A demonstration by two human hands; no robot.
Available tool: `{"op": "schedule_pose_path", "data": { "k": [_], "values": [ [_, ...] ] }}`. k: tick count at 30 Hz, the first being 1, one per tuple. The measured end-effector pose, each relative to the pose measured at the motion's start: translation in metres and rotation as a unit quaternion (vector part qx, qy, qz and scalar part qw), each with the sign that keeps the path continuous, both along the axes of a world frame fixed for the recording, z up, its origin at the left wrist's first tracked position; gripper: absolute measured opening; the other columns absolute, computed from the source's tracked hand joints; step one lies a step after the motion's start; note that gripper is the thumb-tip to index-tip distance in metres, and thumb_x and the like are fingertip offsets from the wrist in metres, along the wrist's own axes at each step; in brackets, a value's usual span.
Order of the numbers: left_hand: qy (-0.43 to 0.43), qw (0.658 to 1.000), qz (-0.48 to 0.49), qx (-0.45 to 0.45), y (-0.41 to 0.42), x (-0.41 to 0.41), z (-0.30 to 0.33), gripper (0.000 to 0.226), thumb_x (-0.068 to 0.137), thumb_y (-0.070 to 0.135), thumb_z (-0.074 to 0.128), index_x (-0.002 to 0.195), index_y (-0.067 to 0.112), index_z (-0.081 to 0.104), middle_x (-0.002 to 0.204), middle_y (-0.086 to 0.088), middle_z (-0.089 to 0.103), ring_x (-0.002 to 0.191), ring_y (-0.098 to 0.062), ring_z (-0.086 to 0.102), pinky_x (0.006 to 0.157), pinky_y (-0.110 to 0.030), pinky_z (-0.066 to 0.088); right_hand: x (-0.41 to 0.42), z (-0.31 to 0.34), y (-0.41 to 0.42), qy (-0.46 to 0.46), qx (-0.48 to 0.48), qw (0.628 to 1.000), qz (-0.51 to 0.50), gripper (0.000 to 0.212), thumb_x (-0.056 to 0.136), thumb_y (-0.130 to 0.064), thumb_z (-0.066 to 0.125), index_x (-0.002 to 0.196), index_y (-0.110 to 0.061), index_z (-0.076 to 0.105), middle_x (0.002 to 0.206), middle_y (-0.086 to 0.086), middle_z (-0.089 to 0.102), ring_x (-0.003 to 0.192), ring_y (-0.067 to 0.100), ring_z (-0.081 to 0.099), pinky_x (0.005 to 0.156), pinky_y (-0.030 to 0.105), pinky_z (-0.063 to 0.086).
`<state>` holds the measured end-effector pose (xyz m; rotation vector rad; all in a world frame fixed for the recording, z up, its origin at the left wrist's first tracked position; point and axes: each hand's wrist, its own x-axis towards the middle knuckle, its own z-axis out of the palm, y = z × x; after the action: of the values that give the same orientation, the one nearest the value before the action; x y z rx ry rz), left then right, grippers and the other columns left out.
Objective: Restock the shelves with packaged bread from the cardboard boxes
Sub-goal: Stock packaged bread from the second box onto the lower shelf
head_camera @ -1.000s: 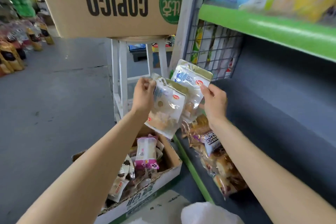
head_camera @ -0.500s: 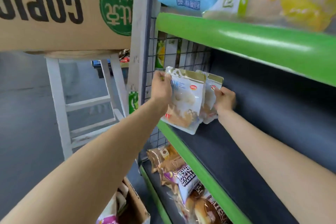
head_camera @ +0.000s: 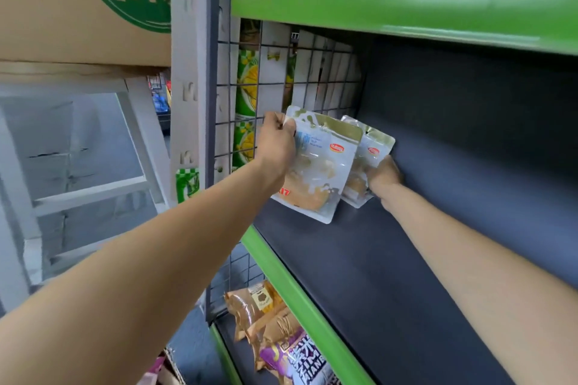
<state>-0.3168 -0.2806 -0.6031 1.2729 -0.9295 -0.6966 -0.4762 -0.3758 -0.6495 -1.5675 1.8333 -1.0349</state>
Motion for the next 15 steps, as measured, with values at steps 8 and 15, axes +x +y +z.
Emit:
{"op": "schedule_pose_path", "data": {
  "k": [8,15],
  "values": [
    [0.013,1.000,-0.011,0.000,0.012,-0.014,0.016,0.024,0.101,0.017,0.035,0.077,0.018,0.037,0.073,0.000,0.040,0.062,-0.013,0.039,0.056,-0.026,0.040,-0.007,0.042,0.101,-0.246,-0.102,0.943,0.201,0.057,0.089,-0.039,0.058,0.140,-0.029,0.033,0.129,-0.003,0.053,0.106,0.011,0.057,0.086,0.033,0.050],
    [-0.058,0.997,-0.038,0.013,0.016,-0.029,0.009,0.044,0.095,0.013,0.046,0.137,0.015,0.033,0.129,-0.009,0.048,0.115,-0.027,0.053,0.096,-0.039,0.047,0.018,0.022,0.087,-0.171,-0.121,0.973,0.097,0.038,0.071,-0.012,0.078,0.106,-0.014,0.064,0.107,0.006,0.070,0.100,0.027,0.064,0.090,0.042,0.052]
  ]
}}
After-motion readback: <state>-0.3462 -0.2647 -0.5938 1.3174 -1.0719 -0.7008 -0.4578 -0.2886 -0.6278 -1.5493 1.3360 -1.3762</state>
